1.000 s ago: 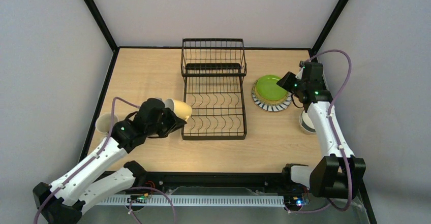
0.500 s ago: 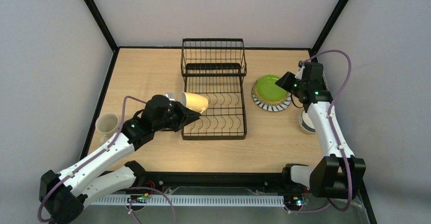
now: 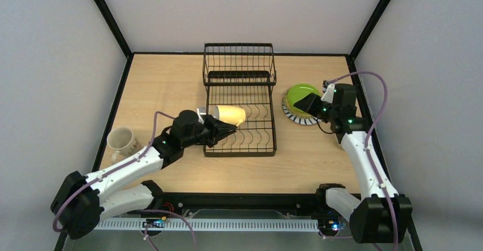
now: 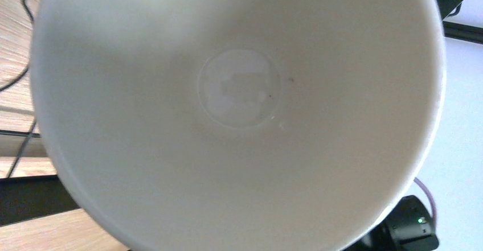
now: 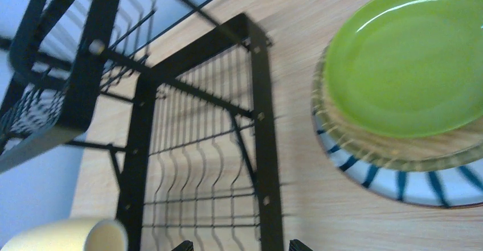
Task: Load the mixed dishes into the dish rack
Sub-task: Pass from the left arm to the right
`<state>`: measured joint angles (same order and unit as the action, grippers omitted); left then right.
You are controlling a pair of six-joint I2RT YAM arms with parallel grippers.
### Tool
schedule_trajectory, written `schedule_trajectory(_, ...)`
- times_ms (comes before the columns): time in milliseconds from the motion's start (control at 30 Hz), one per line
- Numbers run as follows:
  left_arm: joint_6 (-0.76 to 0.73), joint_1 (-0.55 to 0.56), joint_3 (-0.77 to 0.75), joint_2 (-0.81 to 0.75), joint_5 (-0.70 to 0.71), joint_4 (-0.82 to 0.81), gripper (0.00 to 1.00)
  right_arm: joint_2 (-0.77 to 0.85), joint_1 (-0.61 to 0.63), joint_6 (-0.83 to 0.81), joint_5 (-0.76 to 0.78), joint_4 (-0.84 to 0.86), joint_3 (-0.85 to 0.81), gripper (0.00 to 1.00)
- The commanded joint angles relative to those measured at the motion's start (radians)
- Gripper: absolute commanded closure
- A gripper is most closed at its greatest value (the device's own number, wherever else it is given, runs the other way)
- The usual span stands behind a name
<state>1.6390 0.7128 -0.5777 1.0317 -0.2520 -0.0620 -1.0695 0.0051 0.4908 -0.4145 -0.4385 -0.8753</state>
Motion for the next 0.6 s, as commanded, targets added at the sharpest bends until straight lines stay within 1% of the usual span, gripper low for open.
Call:
schedule_trajectory(0,0.065,0.014,0.027,0.040,-0.021,-0.282,0.98,0.058,0.065,0.077,-0.118,0.064,0.071,0.06)
schedule_trajectory(67,0.083,0.025,0.040,0.076,-0.024,-0.361,0.98,0.076,0.108,0.102,-0.117,0.085,0.093,0.06)
schedule_trajectory(267,0.095,0.047,0.042,0.175,-0.028,-0.517,0.98,0.076,0.237,0.172,-0.112,0.134,0.099,0.06)
schedule_trajectory(400,0.101,0.055,0.045,0.221,-0.034,-0.596,0.98,0.078,0.263,0.243,-0.146,0.181,0.119,0.05)
schedule_trajectory(567,0.108,0.059,0.073,0.241,-0.029,-0.686,0.98,0.092,0.288,0.326,-0.188,0.257,0.176,0.05)
